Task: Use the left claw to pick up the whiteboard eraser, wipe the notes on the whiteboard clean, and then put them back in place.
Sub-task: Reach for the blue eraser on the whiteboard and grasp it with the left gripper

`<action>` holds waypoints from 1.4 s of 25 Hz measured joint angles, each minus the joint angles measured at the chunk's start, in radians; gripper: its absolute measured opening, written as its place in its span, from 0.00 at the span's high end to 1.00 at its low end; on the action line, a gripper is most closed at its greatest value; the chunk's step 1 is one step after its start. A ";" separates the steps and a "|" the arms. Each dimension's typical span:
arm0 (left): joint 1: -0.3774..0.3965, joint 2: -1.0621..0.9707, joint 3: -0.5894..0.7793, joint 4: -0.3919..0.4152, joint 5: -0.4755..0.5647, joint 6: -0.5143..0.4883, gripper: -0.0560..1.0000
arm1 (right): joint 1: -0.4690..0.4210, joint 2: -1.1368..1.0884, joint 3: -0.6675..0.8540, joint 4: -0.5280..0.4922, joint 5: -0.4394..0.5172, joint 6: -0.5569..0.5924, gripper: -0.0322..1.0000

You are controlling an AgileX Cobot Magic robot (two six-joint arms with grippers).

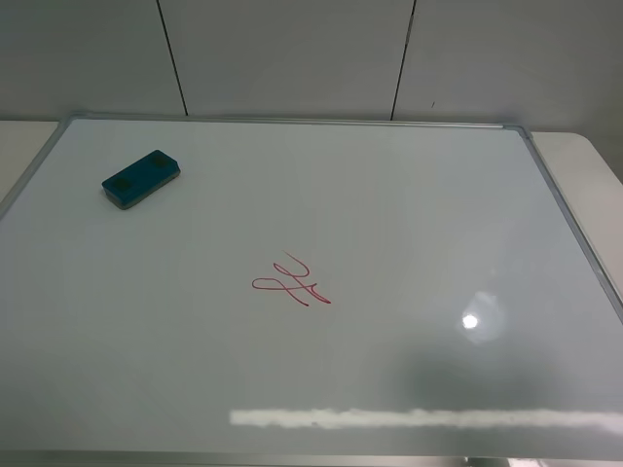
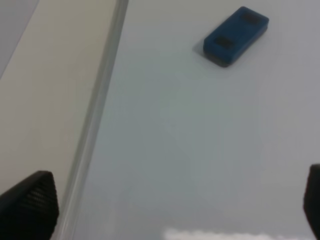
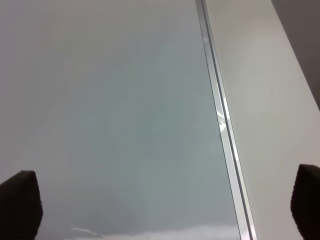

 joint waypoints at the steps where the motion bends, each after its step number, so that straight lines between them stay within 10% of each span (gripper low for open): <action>1: 0.000 0.000 0.000 0.000 0.000 0.000 0.01 | 0.000 0.000 0.000 0.000 0.000 0.000 0.01; 35: 0.000 0.000 0.000 0.005 -0.002 -0.008 0.01 | 0.000 0.000 0.000 0.000 0.000 0.000 0.01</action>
